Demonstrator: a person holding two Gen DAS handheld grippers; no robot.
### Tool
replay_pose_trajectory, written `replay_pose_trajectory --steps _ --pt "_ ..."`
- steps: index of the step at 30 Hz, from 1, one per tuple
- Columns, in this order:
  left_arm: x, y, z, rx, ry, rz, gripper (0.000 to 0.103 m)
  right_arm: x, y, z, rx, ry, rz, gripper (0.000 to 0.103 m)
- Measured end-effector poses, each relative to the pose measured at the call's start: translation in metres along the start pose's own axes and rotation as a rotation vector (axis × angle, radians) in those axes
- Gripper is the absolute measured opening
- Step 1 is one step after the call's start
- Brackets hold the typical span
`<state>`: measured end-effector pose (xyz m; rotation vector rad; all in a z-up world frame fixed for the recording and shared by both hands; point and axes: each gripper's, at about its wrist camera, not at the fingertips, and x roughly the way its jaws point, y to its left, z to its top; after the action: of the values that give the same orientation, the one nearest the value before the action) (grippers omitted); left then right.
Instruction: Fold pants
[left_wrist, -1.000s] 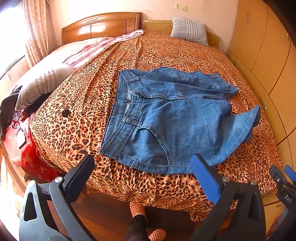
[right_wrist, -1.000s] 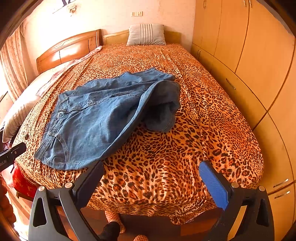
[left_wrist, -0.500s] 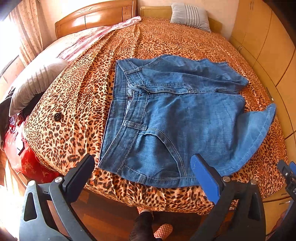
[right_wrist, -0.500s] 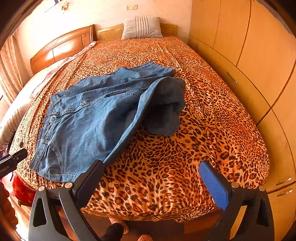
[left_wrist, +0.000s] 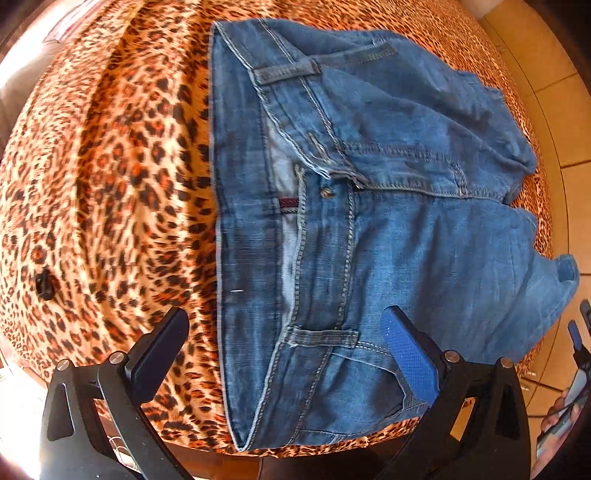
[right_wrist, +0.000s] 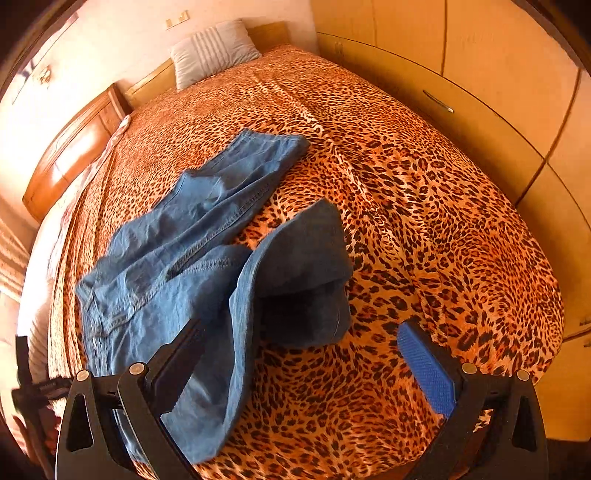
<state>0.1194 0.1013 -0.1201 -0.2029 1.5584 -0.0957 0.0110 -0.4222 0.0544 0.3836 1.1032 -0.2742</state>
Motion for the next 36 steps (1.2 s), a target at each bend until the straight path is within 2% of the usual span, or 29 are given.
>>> replay_pose_trajectory --steps 2,5,9,11,13,15,16,17,18,19,20,22,23,24,27,29,31,34,35,36 --pt "0.016 -0.01 -0.001 0.031 0.051 -0.018 0.103 0.013 -0.006 0.015 0.078 0.047 0.032 0.103" --pt "0.035 -0.02 -0.006 0.071 0.105 0.011 0.103 0.032 -0.014 0.028 0.189 0.095 0.061 0.103" --pt "0.044 -0.028 -0.014 0.092 0.098 0.039 0.103 0.07 -0.018 0.036 0.275 0.213 0.1 0.103" --pt "0.046 -0.028 -0.019 0.073 0.1 0.03 0.103 0.089 -0.02 0.038 0.3 0.265 0.091 0.101" --pt "0.041 -0.033 -0.021 0.065 0.103 0.054 0.096 0.103 -0.022 0.036 0.289 0.318 0.098 0.086" --pt "0.04 -0.036 -0.03 0.074 0.085 0.1 0.083 0.11 -0.029 0.034 0.267 0.338 0.12 0.017" --pt "0.038 -0.037 -0.033 0.07 0.075 0.112 0.071 0.111 -0.034 0.034 0.259 0.343 0.12 0.011" --pt "0.034 -0.037 -0.034 0.053 0.071 0.118 0.057 0.108 -0.039 0.037 0.252 0.321 0.125 0.01" --pt "0.03 -0.036 -0.035 0.023 0.079 0.079 0.052 0.098 -0.043 0.045 0.236 0.273 0.136 0.009" --pt "0.026 -0.034 -0.037 -0.012 0.09 0.024 0.039 0.082 -0.044 0.054 0.206 0.204 0.154 0.009" --pt "0.024 -0.034 -0.039 -0.039 0.096 -0.009 0.038 0.059 -0.042 0.062 0.153 0.112 0.19 0.009" --pt "0.027 -0.036 -0.041 -0.048 0.093 0.022 0.039 0.015 -0.034 0.067 -0.014 -0.062 0.227 0.009" --pt "0.033 -0.039 -0.045 -0.049 0.095 0.05 0.039 0.009 -0.038 0.062 -0.042 -0.07 0.22 0.01" --pt "0.036 -0.043 -0.049 -0.053 0.093 0.063 0.039 0.016 -0.049 0.056 -0.024 -0.023 0.221 0.01" --pt "0.039 -0.057 -0.061 -0.026 0.093 0.107 0.039 0.066 -0.096 0.018 0.072 0.224 0.104 0.016" --pt "0.043 -0.067 -0.069 -0.012 0.095 0.13 0.04 0.085 -0.133 -0.01 0.193 0.318 0.067 0.018" --pt "0.045 -0.072 -0.073 -0.011 0.111 0.133 0.04 0.082 -0.159 -0.023 0.282 0.317 0.057 0.018" --pt "0.043 -0.072 -0.074 -0.026 0.117 0.137 0.042 0.059 -0.169 -0.011 0.28 0.213 0.033 0.028" --pt "0.037 -0.07 -0.077 -0.027 0.119 0.143 0.043 0.052 -0.166 -0.002 0.251 0.17 0.027 0.037" --pt "0.034 -0.067 -0.076 -0.028 0.123 0.149 0.045 0.049 -0.161 0.007 0.218 0.144 0.034 0.053"
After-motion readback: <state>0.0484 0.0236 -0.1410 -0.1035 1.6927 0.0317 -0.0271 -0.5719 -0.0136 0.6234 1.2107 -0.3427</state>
